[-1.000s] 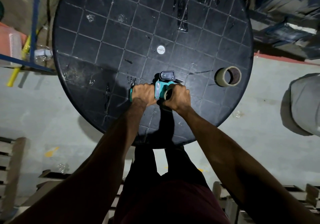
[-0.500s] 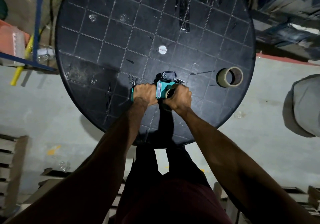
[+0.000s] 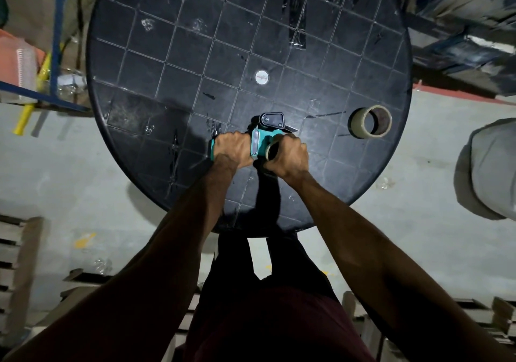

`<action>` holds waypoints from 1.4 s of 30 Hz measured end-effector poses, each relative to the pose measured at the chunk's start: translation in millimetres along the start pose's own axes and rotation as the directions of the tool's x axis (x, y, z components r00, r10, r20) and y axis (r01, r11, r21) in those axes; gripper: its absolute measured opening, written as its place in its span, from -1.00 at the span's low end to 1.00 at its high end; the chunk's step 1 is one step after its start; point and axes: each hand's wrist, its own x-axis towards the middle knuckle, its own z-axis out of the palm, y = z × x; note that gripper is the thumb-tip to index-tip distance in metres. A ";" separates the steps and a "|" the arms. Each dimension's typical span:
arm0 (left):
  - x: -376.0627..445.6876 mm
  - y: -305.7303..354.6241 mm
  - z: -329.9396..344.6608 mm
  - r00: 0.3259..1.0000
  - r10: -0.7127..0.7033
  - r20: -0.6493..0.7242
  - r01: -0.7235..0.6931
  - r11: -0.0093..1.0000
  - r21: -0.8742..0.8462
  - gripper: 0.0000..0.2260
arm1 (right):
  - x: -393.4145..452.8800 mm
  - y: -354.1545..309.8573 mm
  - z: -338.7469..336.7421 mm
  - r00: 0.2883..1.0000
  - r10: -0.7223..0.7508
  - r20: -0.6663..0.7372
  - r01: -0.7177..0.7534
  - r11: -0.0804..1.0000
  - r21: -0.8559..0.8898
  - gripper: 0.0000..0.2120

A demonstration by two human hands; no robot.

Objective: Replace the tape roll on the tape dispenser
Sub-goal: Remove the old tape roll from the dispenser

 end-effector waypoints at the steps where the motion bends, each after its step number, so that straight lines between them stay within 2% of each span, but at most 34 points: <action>1: -0.4 0.1 -1.2 1.000 0.001 -0.001 -0.001 1.000 -0.011 -0.75 | -0.3 0.3 -1.3 0.999 0.036 -0.015 -0.035 0.998 0.046 -0.36; 4: -1.6 0.1 -2.5 1.000 -0.004 0.016 0.004 1.000 -0.001 -0.77 | -0.5 0.5 -2.9 0.997 0.066 -0.038 -0.062 0.994 0.094 -0.40; 9: -1.6 -0.9 -1.5 1.000 0.020 -0.008 -0.020 1.000 0.016 -0.67 | -2.0 -0.1 -2.6 0.999 -0.043 0.030 0.045 0.998 -0.044 -0.36; 14: -1.3 0.9 -3.8 1.000 -0.003 0.025 0.002 1.000 0.013 -0.73 | -1.0 -1.4 -3.8 0.999 -0.013 0.029 0.014 1.000 -0.021 -0.34; 29: 2.3 -0.3 -0.2 1.000 0.018 0.007 -0.018 0.999 0.027 -0.68 | 0.3 -0.9 -4.2 0.999 -0.011 0.044 0.013 0.999 -0.040 -0.35; 31: 2.0 0.8 -1.8 1.000 0.018 0.015 -0.018 1.000 0.016 -0.73 | -0.2 3.9 -2.5 1.000 0.003 0.022 -0.003 1.000 -0.002 -0.32; 33: 1.9 1.6 -1.7 0.999 0.010 0.031 -0.010 1.000 0.016 -0.76 | -3.2 10.9 0.6 0.997 0.078 -0.007 -0.077 0.994 0.082 -0.25; 37: 2.3 1.5 -1.5 1.000 0.002 0.025 -0.003 0.999 0.032 -0.71 | -14.6 25.0 7.1 0.980 0.188 0.067 -0.197 0.966 0.166 0.00; 39: 1.6 1.2 -2.0 1.000 0.003 0.025 -0.004 0.999 0.037 -0.70 | -19.1 28.7 6.9 0.982 0.165 0.094 -0.180 0.967 0.178 0.11; 42: 0.3 0.7 -1.3 0.999 -0.020 0.049 0.017 0.998 0.062 -0.69 | -17.0 30.4 5.8 0.997 0.016 0.082 -0.030 0.984 0.178 0.21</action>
